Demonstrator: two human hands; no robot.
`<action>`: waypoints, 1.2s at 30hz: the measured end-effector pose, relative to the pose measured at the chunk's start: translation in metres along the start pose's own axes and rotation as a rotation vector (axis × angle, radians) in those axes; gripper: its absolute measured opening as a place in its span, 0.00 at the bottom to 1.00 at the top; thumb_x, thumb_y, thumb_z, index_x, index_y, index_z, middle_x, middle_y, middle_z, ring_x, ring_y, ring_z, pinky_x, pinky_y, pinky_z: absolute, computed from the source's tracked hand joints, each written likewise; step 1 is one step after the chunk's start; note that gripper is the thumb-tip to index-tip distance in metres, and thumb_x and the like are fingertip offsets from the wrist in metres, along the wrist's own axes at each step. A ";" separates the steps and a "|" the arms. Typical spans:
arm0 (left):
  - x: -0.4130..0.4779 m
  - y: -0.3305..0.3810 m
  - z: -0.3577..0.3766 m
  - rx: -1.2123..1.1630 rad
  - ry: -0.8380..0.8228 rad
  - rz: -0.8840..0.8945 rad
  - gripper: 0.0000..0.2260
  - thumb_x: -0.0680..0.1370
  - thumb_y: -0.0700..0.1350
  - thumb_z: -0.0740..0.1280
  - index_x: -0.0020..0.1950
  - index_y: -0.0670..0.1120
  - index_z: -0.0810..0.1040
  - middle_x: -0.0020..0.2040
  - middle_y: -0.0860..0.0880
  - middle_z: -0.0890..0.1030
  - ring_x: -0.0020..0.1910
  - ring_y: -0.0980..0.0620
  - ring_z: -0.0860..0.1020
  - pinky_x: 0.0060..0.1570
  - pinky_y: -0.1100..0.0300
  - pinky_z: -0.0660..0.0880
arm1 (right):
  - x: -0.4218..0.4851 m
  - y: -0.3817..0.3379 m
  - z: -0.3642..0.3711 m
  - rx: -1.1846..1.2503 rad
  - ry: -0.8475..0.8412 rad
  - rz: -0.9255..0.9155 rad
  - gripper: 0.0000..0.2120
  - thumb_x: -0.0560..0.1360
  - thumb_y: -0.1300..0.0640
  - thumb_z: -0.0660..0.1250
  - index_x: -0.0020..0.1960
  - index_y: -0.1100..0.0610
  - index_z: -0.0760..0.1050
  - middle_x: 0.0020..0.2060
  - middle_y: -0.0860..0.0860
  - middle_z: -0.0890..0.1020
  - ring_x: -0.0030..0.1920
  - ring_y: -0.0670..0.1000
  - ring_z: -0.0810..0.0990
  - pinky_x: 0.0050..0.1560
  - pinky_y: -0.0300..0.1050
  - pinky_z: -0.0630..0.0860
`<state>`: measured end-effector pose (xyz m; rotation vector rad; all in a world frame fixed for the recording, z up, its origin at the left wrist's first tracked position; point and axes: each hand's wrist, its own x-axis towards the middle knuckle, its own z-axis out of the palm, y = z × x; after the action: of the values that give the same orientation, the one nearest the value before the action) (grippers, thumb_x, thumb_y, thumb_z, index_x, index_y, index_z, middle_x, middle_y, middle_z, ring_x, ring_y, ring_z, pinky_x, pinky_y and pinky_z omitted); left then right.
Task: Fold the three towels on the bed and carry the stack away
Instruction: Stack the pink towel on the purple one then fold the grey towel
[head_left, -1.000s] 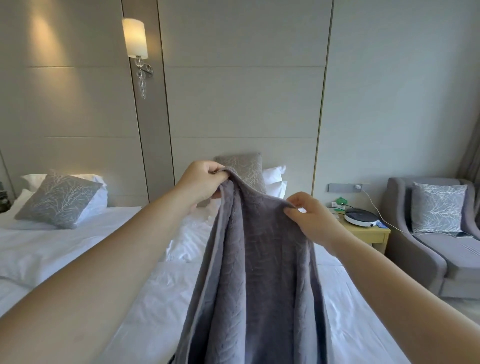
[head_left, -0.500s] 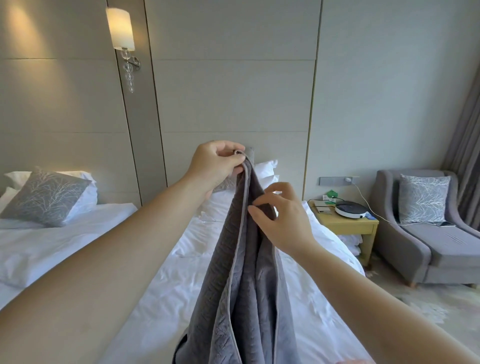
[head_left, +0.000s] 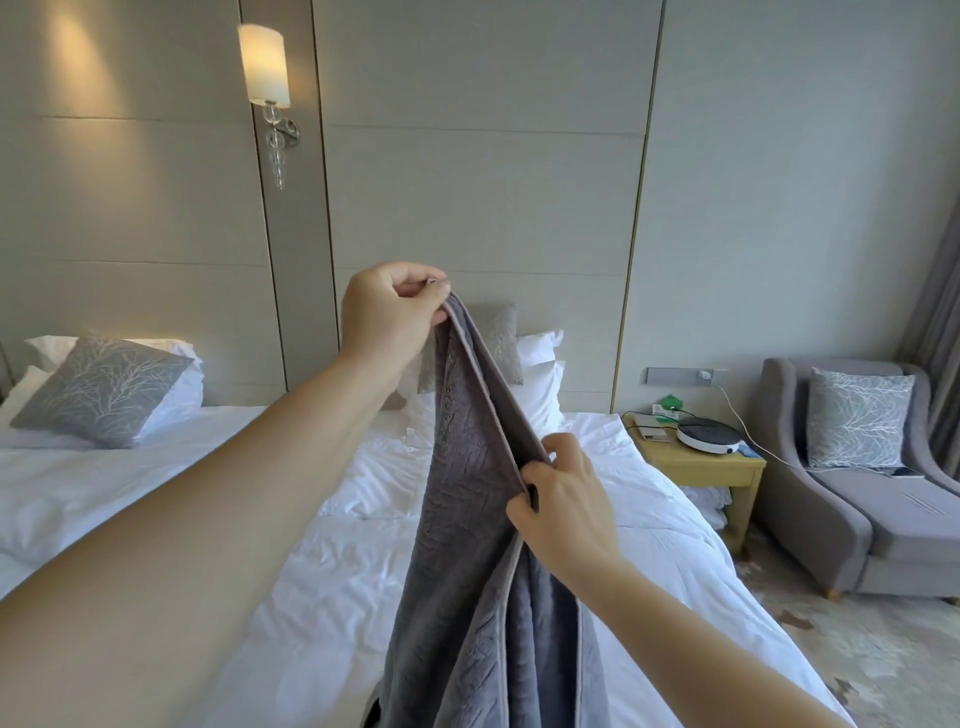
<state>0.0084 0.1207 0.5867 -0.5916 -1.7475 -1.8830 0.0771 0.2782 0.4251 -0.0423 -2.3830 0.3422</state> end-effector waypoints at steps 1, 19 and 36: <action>0.001 0.000 -0.002 -0.005 0.019 0.000 0.03 0.75 0.35 0.70 0.43 0.42 0.82 0.35 0.49 0.80 0.32 0.61 0.81 0.36 0.70 0.77 | -0.003 0.005 0.003 -0.016 -0.024 0.015 0.06 0.69 0.57 0.65 0.41 0.59 0.78 0.56 0.51 0.69 0.52 0.54 0.71 0.41 0.44 0.70; -0.038 -0.059 -0.022 0.558 -0.711 0.032 0.32 0.69 0.71 0.63 0.70 0.62 0.65 0.70 0.60 0.66 0.71 0.62 0.61 0.68 0.61 0.58 | 0.049 0.004 -0.076 1.117 -0.391 0.423 0.06 0.56 0.66 0.56 0.30 0.61 0.70 0.28 0.54 0.70 0.33 0.52 0.68 0.32 0.43 0.63; -0.027 -0.060 0.037 0.210 -0.406 0.070 0.03 0.75 0.45 0.71 0.42 0.50 0.78 0.37 0.57 0.77 0.35 0.68 0.73 0.37 0.75 0.68 | -0.038 0.067 -0.019 0.588 -0.463 0.221 0.08 0.67 0.52 0.76 0.39 0.49 0.76 0.41 0.47 0.76 0.42 0.48 0.76 0.48 0.45 0.71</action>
<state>-0.0093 0.1624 0.5263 -0.9907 -2.1126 -1.5818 0.1136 0.3430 0.3966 0.0530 -2.6268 1.2599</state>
